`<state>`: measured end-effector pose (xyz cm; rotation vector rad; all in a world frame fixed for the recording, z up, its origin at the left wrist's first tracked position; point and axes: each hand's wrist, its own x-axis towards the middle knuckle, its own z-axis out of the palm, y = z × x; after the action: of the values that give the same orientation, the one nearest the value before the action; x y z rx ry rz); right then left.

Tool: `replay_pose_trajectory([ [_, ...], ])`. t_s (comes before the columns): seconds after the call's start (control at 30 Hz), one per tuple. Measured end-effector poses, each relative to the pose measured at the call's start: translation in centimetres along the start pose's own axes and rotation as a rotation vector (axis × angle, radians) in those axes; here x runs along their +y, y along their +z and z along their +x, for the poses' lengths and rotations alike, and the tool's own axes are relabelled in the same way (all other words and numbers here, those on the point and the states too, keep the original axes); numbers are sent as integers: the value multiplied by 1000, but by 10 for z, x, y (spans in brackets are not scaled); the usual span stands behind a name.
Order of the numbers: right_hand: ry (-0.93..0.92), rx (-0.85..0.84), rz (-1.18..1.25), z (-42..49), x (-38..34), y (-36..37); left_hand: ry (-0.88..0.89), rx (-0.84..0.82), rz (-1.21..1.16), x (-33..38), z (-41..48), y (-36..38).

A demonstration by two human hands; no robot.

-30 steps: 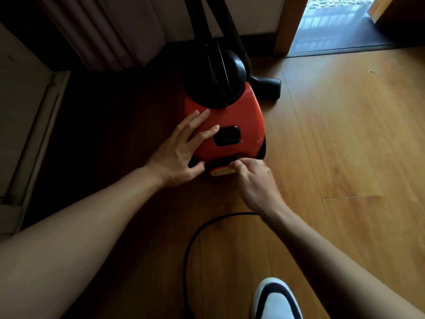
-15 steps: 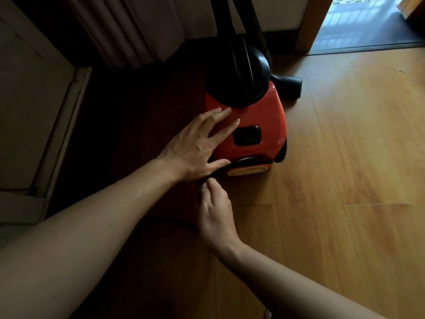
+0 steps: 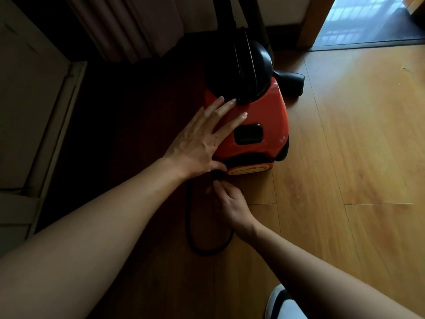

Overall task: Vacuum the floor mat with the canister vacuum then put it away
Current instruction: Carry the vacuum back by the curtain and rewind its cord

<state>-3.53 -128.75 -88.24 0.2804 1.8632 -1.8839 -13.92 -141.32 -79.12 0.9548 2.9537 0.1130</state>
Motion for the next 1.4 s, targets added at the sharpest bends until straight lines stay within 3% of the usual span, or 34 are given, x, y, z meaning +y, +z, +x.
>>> replay_pose_trajectory([
  [0.17,322,89,-30,4,5,-24,5,2,24,-1,0,5],
  [0.27,419,134,-25,11,4,-38,12,61,-10,0,0,9],
  [0.47,357,243,-271,27,-2,-72,34,90,-58,-2,-1,9],
  [0.7,216,231,-573,20,-27,-138,35,76,-52,-5,-1,10],
  [0.77,208,270,-525,13,-35,-159,33,89,-65,-4,0,12],
  [0.9,279,266,-180,-1,-61,-180,31,93,-66,-2,0,12],
  [1.1,351,186,212,-17,-96,-160,16,73,-93,2,-1,8],
  [1.4,156,193,105,-34,-105,-106,17,61,-130,0,-1,9],
])
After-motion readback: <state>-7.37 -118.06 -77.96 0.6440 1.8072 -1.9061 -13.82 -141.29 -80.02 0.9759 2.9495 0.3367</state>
